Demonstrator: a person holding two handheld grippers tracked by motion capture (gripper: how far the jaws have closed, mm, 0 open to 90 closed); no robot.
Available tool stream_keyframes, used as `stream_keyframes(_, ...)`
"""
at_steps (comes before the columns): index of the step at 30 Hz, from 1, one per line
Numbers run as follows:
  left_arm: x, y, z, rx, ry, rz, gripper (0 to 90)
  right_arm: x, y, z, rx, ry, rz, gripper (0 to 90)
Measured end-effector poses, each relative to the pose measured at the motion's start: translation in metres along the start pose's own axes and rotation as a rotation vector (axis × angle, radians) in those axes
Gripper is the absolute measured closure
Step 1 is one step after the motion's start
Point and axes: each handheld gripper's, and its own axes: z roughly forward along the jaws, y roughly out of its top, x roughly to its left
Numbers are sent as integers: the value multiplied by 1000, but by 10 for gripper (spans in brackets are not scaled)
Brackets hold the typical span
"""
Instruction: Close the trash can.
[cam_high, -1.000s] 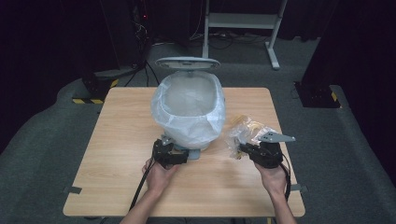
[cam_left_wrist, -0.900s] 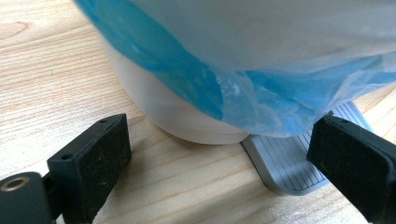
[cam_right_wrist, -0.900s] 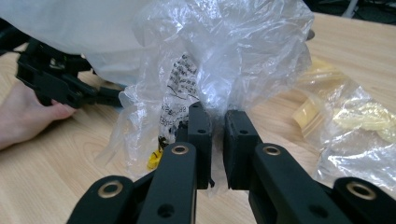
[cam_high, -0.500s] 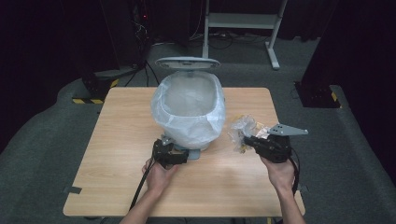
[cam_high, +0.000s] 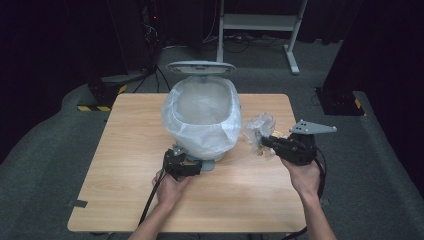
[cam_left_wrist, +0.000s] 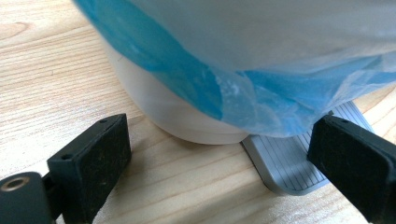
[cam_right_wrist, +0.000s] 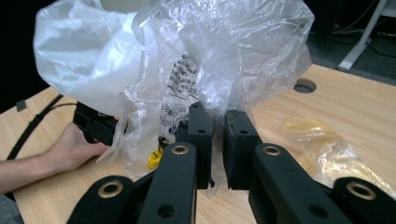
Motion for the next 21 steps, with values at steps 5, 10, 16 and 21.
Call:
stream_keyframes(5, 0, 0, 0, 3, -4, -5, 62, 1, 14, -5, -28, 16, -11, 834)
stream_keyframes(10, 0, 0, 0, 1, 0, 1, 62, 5, 31, -7, -37, 30, -34, 834)
stream_keyframes(16, 1, 0, 0, 5, 1, 7, 62, 9, 44, 0, -25, 51, -54, 834)
stream_keyframes(21, 1, 0, 0, 3, 1, 4, 62, 11, 57, 8, -13, 77, -66, 833)
